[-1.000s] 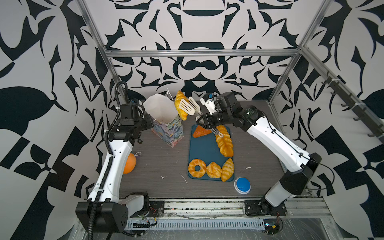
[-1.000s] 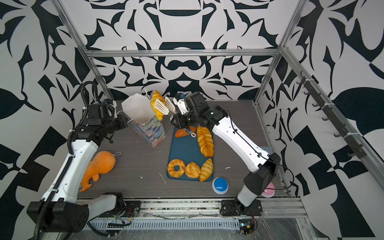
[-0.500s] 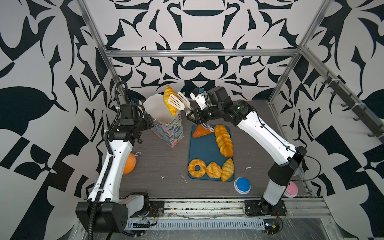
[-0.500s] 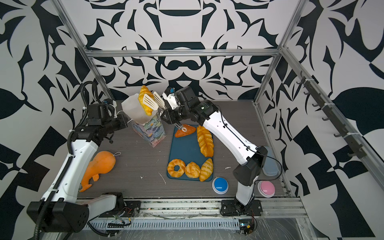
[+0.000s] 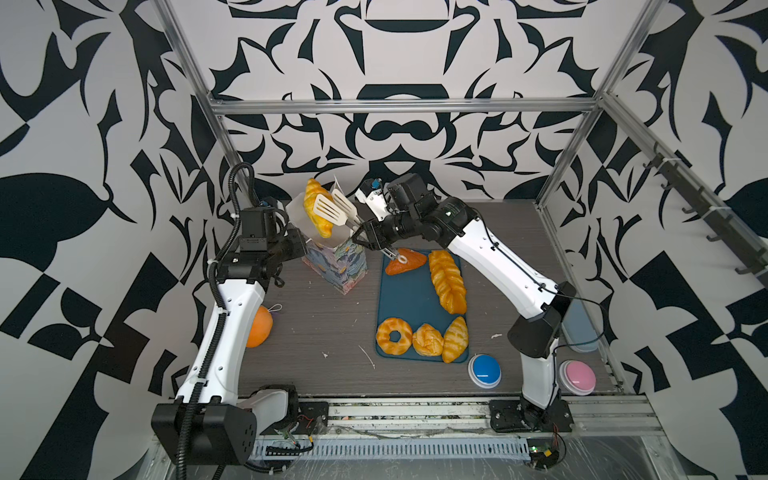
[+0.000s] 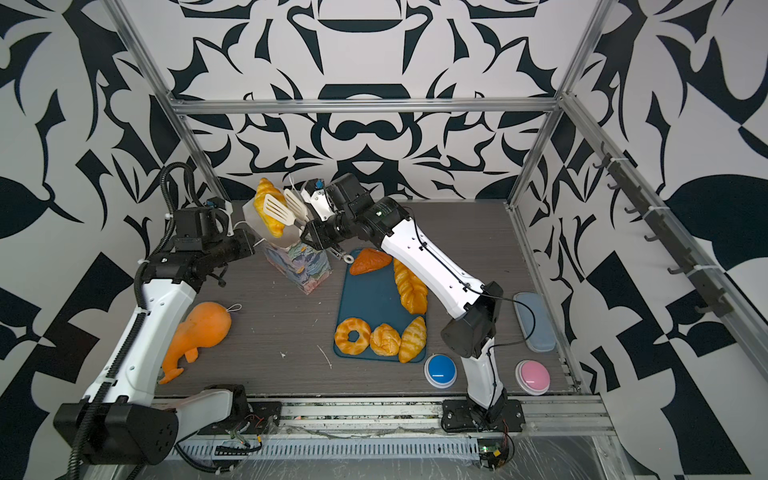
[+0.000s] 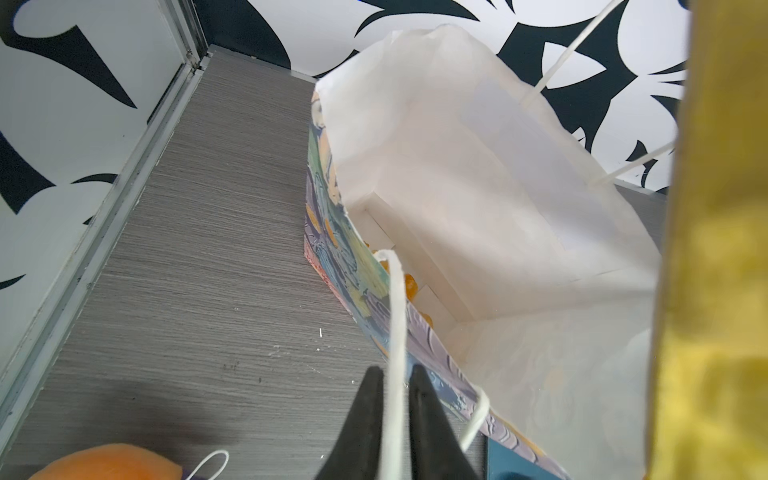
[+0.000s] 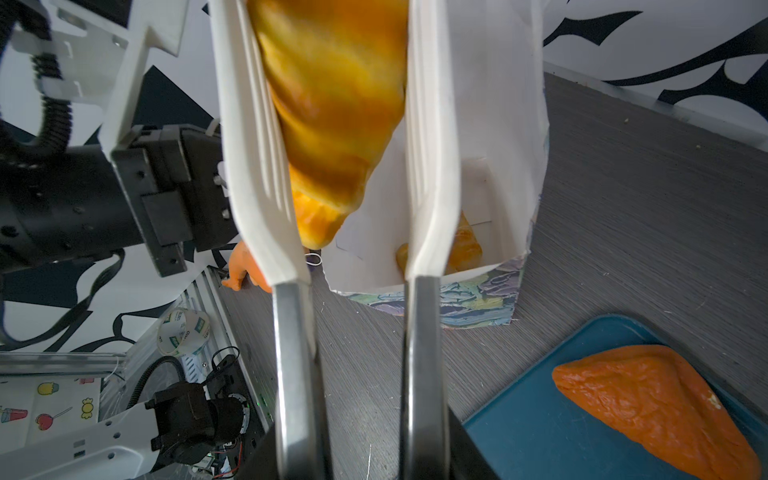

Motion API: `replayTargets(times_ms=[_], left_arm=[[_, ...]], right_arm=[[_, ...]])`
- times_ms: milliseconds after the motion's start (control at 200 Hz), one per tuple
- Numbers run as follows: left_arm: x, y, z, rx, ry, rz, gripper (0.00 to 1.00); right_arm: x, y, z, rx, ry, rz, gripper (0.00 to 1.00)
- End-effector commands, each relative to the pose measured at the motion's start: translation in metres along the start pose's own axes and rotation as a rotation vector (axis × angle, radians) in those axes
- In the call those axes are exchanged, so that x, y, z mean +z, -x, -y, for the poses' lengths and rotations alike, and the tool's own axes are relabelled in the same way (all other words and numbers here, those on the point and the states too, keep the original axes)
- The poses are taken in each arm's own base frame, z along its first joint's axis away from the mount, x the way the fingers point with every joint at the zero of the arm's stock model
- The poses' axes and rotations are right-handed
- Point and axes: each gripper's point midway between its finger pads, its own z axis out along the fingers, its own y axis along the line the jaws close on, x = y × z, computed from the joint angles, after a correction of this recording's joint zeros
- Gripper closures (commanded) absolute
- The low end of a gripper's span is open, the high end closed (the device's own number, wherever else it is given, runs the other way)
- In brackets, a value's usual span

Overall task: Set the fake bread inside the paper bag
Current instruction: 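Lift the pinched croissant with the tongs over the paper bag, then lower the croissant into the bag and open the tongs with the right gripper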

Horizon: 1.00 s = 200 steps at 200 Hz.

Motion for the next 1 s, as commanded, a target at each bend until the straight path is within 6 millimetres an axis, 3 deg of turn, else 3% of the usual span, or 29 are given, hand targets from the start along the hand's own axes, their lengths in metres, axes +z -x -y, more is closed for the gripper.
replayTargets(times_ms=[0,385,995], left_arm=[[0.0,-0.005,-0.004,-0.003,0.011,-0.014,0.83],[-0.002,-0.004,-0.004,-0.001,0.01,-0.007,0.83],[-0.005,-0.004,-0.003,0.0,0.006,0.0,0.82]], right_arm=[[-0.025,0.028,-0.017,-0.033,0.023,0.098,0.57],[-0.016,0.013,-0.001,-0.023,-0.04,0.039,0.56],[-0.021,0.005,0.002,-0.015,-0.061,0.025,0.53]])
